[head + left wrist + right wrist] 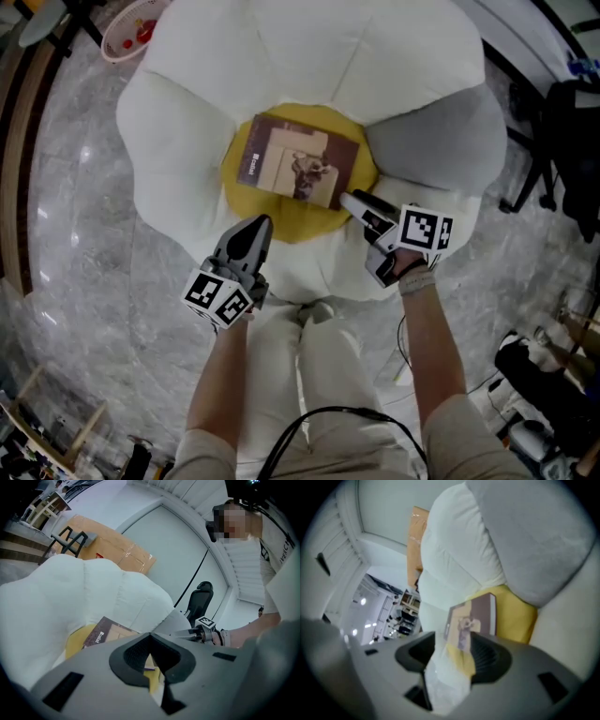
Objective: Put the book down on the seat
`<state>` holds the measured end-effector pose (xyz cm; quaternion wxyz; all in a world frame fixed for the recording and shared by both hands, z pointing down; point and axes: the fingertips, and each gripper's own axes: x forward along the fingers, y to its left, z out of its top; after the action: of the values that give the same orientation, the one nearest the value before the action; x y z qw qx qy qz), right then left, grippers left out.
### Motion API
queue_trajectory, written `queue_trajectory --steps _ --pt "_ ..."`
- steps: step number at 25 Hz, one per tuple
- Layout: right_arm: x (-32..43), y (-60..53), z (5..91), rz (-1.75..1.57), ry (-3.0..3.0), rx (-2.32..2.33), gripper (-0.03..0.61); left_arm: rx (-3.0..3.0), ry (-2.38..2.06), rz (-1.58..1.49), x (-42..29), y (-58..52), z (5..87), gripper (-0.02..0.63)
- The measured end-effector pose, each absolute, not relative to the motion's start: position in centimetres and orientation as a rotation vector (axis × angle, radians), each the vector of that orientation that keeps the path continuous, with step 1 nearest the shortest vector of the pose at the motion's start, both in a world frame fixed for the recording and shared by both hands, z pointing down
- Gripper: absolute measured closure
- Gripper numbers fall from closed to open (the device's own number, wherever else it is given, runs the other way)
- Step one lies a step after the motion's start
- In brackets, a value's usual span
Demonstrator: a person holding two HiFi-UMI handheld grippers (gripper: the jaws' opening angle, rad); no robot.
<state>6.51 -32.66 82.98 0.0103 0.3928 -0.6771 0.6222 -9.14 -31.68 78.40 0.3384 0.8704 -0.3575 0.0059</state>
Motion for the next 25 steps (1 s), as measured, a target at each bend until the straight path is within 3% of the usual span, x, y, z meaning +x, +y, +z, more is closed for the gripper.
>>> queue_trajectory --steps 6,16,25 --pt "5.4 -32.9 76.7 1.849 -2.263 1.176 0.349 2.267 -0.918 0.012 -8.2 -30.7 74.9 0.592" --pt "5.2 -32.6 67.7 1.620 -2.373 1.231 0.508 2.304 -0.933 -0.018 -7.7 -31.1 67.3 0.591" --pt "4.5 -32.5 61.0 1.506 -2.502 1.220 0.550 2.340 -0.934 -0.046 -7.1 -31.6 62.0 0.592"
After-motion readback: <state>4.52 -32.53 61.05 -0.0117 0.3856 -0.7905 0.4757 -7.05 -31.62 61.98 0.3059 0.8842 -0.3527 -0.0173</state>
